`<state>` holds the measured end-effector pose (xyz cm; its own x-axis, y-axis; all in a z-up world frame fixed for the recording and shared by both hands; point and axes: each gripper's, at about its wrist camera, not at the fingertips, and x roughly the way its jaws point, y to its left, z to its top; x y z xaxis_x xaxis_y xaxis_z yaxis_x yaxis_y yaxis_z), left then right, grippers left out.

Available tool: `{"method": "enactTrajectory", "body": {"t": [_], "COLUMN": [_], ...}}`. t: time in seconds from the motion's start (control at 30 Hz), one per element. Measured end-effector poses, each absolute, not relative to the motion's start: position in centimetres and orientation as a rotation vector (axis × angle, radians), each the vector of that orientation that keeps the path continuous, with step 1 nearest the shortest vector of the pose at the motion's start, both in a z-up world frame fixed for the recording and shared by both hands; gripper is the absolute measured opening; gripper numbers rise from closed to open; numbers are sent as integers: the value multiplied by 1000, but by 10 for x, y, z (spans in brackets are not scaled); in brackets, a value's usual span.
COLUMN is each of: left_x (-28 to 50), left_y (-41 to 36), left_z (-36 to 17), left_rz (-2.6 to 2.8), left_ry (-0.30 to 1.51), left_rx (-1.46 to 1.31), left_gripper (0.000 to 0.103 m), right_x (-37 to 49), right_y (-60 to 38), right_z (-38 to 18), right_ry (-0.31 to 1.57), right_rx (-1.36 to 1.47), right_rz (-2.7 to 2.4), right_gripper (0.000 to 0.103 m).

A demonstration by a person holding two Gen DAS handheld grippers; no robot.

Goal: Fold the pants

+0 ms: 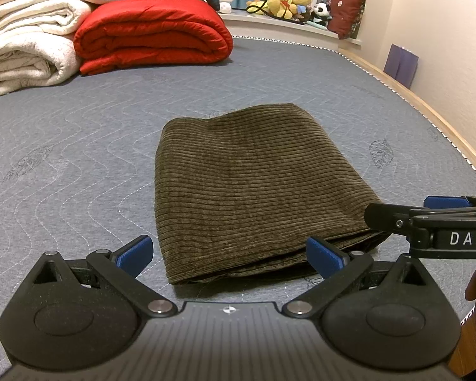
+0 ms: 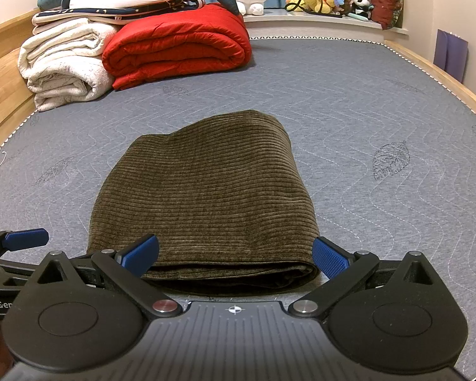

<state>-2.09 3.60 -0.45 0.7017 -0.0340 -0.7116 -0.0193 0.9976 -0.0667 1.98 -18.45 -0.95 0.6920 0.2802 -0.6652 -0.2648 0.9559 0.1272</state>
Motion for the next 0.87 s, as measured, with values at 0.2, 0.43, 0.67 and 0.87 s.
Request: {"method": "enactTrajectory", "body": {"t": [0.2,0.43,0.67,0.87], "left_x": [-21,-20,-20,-21], "left_y": [36,35,35,36], "left_z": [-5,-4,-4,-3], "left_rz": [-6,-15,-20,-30], "left_ry": [793,789,786,777], "left_rx": [-72,-67,-68,-63], "left_gripper": [103,103,103,103], "right_x": [20,20,20,20], "right_y": [-184,-185,-185,-185], "right_z": [-9,-9,-9,-9], "right_ry": [747,747,747,747], "right_rx": [22,22,22,21], "right_rz": [304,305,305,305], "right_gripper": [102,102,102,102]}}
